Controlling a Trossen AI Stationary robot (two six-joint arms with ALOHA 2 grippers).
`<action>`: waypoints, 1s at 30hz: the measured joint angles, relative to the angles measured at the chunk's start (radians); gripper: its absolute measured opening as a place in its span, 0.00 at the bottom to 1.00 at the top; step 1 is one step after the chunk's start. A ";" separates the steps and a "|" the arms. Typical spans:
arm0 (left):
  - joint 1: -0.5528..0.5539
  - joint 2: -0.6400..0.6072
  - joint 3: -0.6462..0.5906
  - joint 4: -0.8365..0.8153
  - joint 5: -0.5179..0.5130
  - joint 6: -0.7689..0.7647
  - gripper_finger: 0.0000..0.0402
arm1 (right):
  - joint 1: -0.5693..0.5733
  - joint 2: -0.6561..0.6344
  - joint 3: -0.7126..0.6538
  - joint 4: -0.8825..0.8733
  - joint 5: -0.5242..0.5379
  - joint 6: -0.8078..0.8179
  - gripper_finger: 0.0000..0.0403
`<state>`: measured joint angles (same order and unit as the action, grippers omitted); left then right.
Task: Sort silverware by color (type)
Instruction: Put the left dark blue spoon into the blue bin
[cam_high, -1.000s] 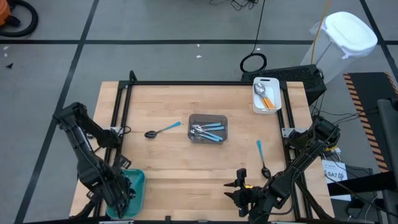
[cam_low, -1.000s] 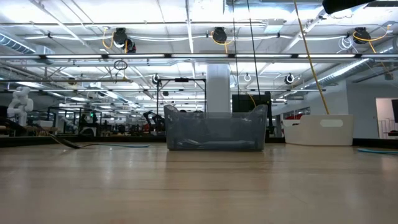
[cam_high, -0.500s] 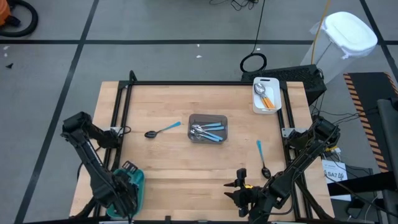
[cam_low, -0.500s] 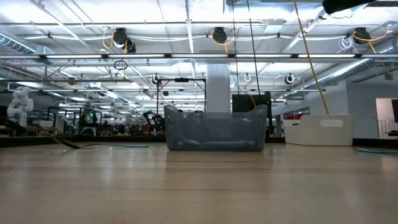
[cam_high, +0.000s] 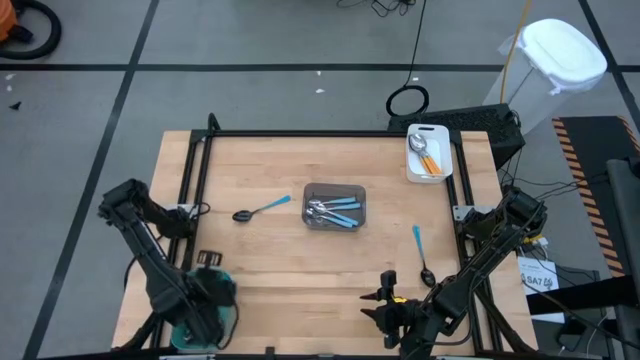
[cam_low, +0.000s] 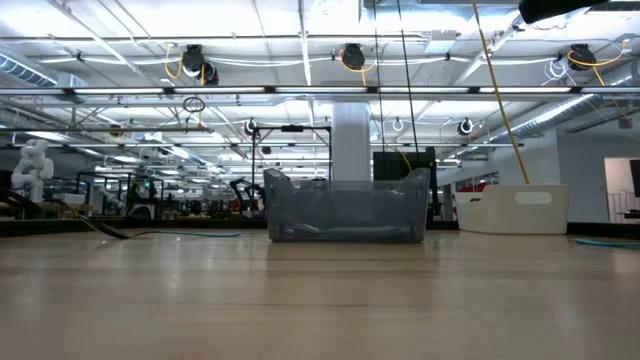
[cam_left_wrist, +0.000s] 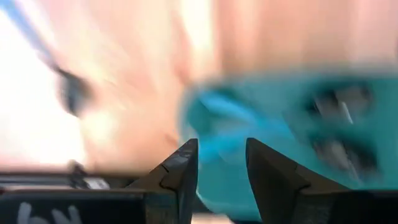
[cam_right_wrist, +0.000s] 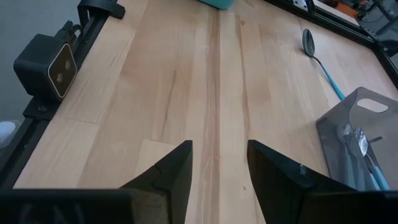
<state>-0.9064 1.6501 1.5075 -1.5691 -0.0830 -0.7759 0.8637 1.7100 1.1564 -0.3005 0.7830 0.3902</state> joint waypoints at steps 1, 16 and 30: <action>0.011 0.000 0.012 0.000 -0.071 -0.022 0.34 | 0.000 0.000 0.000 -0.003 0.000 -0.001 0.36; 0.454 0.000 0.035 0.006 -0.486 0.160 0.34 | 0.002 0.000 0.000 -0.152 -0.002 -0.015 0.36; 0.910 -0.002 -0.068 0.173 -0.207 0.505 0.34 | 0.002 -0.002 0.000 -0.296 -0.003 -0.119 0.36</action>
<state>0.0035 1.6482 1.4398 -1.3963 -0.2901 -0.2706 0.8658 1.7079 1.1564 -0.5969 0.7803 0.2708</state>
